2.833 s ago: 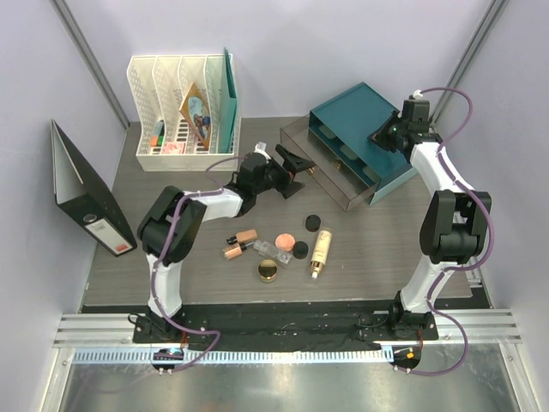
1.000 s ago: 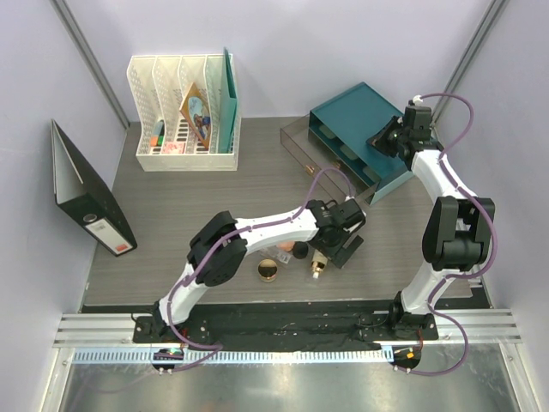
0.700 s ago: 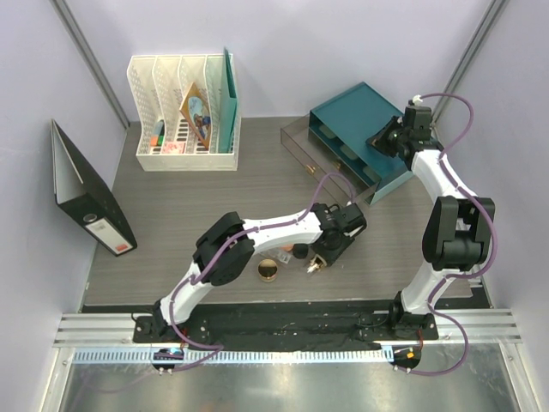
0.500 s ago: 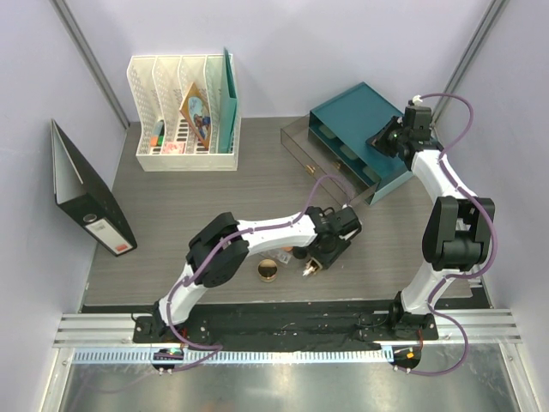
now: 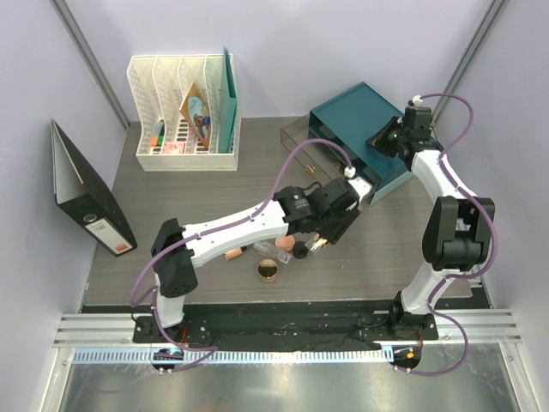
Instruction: Organize the makeup
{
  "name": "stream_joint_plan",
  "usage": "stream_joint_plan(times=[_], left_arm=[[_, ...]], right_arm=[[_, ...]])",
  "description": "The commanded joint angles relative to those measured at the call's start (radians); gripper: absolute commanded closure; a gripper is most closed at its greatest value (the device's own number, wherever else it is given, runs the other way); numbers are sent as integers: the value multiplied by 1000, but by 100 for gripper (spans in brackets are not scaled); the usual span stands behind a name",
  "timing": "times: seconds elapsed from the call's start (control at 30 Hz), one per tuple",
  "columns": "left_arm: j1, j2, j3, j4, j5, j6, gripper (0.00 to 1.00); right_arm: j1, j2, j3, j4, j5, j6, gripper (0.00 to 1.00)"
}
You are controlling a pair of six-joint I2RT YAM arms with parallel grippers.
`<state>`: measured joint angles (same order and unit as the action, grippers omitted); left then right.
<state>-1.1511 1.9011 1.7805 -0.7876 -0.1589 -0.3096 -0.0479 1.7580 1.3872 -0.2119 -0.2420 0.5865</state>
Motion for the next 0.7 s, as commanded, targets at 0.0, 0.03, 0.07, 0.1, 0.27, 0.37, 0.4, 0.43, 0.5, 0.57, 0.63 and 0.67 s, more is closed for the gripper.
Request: stream_joint_plan(times=[0.0,0.03,0.07,0.1,0.27,0.37,0.4,0.43,0.5,0.57,0.63,0.67], left_arm=[[68,-43,132,79,21,-9,100],[82,-42,166,86,47,-41,100],[109,-40,177,100,65,-57,100],[123,-37,190,117,80,-74,100],[209,-37,192,295,204,-277,100],[257,-21,165,425,274,-443,100],[281,-11,162,456,286,-488,100],[290,4,149,484,294,-541,100],[309,21,142,545,297,-658,100],[318,45,140,589,277,-698,100],[318,62,149,605,231,-733,100],[317,85,154,614,225,-749,100]], right_arm=[[5,17,-43,-144,6,-24,99],[5,15,-45,-142,7,-24,99],[5,14,-48,-142,6,-24,99],[5,14,-48,-144,9,-24,99],[5,8,-57,-142,13,-27,99],[5,5,-62,-142,17,-28,99],[5,1,-63,-142,18,-30,99],[5,1,-65,-142,20,-28,99],[5,0,-71,-141,20,-31,99],[5,-3,-74,-141,21,-33,99],[5,-5,-79,-142,23,-34,99],[5,-5,-80,-141,23,-33,99]])
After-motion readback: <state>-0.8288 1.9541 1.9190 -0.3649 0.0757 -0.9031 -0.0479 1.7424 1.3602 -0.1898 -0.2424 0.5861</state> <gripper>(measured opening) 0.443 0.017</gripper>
